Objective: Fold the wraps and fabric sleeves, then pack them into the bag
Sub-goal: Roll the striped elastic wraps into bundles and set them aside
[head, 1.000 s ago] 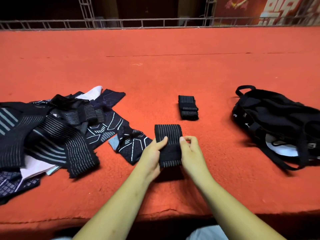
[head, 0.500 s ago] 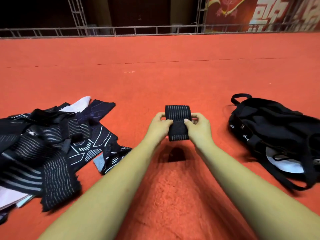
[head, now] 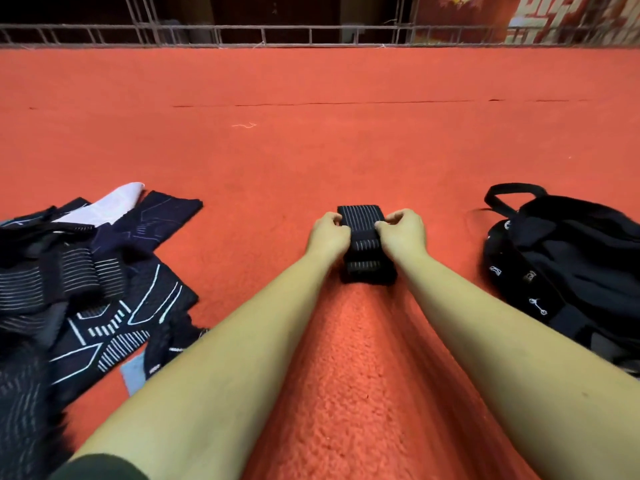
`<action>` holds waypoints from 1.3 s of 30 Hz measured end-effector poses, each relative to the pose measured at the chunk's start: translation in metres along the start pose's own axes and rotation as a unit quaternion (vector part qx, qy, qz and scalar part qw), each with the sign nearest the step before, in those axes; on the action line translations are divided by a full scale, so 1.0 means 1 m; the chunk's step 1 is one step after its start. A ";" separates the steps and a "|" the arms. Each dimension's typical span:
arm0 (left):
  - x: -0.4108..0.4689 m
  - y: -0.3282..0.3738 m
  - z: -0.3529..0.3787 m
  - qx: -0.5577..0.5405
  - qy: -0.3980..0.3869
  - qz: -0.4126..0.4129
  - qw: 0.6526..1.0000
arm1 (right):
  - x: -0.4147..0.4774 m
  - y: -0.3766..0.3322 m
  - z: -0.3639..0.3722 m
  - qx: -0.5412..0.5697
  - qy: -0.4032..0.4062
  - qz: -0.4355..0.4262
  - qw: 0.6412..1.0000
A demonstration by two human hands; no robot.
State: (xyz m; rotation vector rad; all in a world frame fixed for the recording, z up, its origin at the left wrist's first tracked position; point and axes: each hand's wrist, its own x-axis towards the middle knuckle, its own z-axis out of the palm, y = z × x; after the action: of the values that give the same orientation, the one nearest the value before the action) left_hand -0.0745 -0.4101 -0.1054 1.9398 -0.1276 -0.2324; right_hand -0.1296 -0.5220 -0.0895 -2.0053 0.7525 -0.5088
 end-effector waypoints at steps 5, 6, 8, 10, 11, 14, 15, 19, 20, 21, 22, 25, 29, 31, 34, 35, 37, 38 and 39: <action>-0.002 -0.028 0.016 -0.013 -0.022 0.008 1.000 | -0.010 0.023 0.010 0.007 -0.020 0.001 1.000; -0.005 -0.025 0.014 -0.017 -0.016 0.014 1.000 | -0.011 0.023 0.009 0.006 -0.020 -0.006 1.000; -0.010 -0.017 0.003 -0.010 -0.006 0.011 1.000 | -0.014 0.018 0.002 -0.008 -0.014 -0.015 1.000; -0.016 -0.007 -0.018 -0.003 0.002 -0.002 1.000 | -0.017 0.007 -0.008 -0.022 0.001 -0.034 0.999; -0.021 -0.001 -0.031 -0.007 0.004 -0.003 1.000 | -0.019 -0.001 -0.013 -0.028 0.007 -0.046 0.999; -0.048 0.014 -0.080 -0.042 0.011 0.009 0.999 | -0.039 -0.034 -0.020 -0.038 -0.002 -0.094 0.995; -0.059 0.017 -0.098 -0.047 0.017 0.014 0.999 | -0.050 -0.046 -0.017 -0.036 -0.013 -0.106 0.994; -0.097 0.000 -0.173 0.003 0.054 0.027 0.998 | -0.103 -0.089 0.008 -0.030 -0.080 -0.166 0.982; -0.107 -0.008 -0.193 0.022 0.065 0.025 0.997 | -0.119 -0.098 0.017 -0.031 -0.106 -0.180 0.978; -0.114 -0.017 -0.209 0.040 0.073 0.025 0.996 | -0.133 -0.104 0.026 -0.038 -0.132 -0.189 0.972; -0.123 -0.026 -0.227 0.065 0.085 0.027 0.994 | -0.148 -0.110 0.036 -0.044 -0.160 -0.202 0.965; -0.147 -0.052 -0.278 0.175 0.131 0.035 0.975 | -0.189 -0.123 0.070 -0.056 -0.246 -0.215 0.943; -0.165 -0.094 -0.326 0.310 0.154 0.034 0.938 | -0.224 -0.128 0.112 -0.083 -0.318 -0.223 0.918; -0.169 -0.116 -0.341 0.375 0.168 0.026 0.911 | -0.234 -0.132 0.128 -0.084 -0.332 -0.228 0.911; -0.166 -0.146 -0.356 0.366 0.187 0.004 0.912 | -0.244 -0.141 0.153 -0.076 -0.335 -0.240 0.908; -0.163 -0.155 -0.359 0.339 0.190 -0.014 0.921 | -0.245 -0.144 0.163 -0.078 -0.337 -0.243 0.906; -0.158 -0.170 -0.364 0.292 0.186 -0.052 0.937 | -0.245 -0.150 0.183 -0.079 -0.337 -0.234 0.909; -0.157 -0.176 -0.366 0.282 0.179 -0.056 0.941 | -0.245 -0.152 0.195 -0.075 -0.335 -0.220 0.913; -0.155 -0.183 -0.367 0.280 0.175 -0.048 0.942 | -0.243 -0.153 0.207 -0.070 -0.332 -0.201 0.919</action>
State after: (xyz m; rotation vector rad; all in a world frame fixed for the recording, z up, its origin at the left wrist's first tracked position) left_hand -0.1480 0.0219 -0.1278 2.5252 0.1552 0.1060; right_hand -0.1335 -0.1679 -0.0763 -2.2764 -0.0494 0.0270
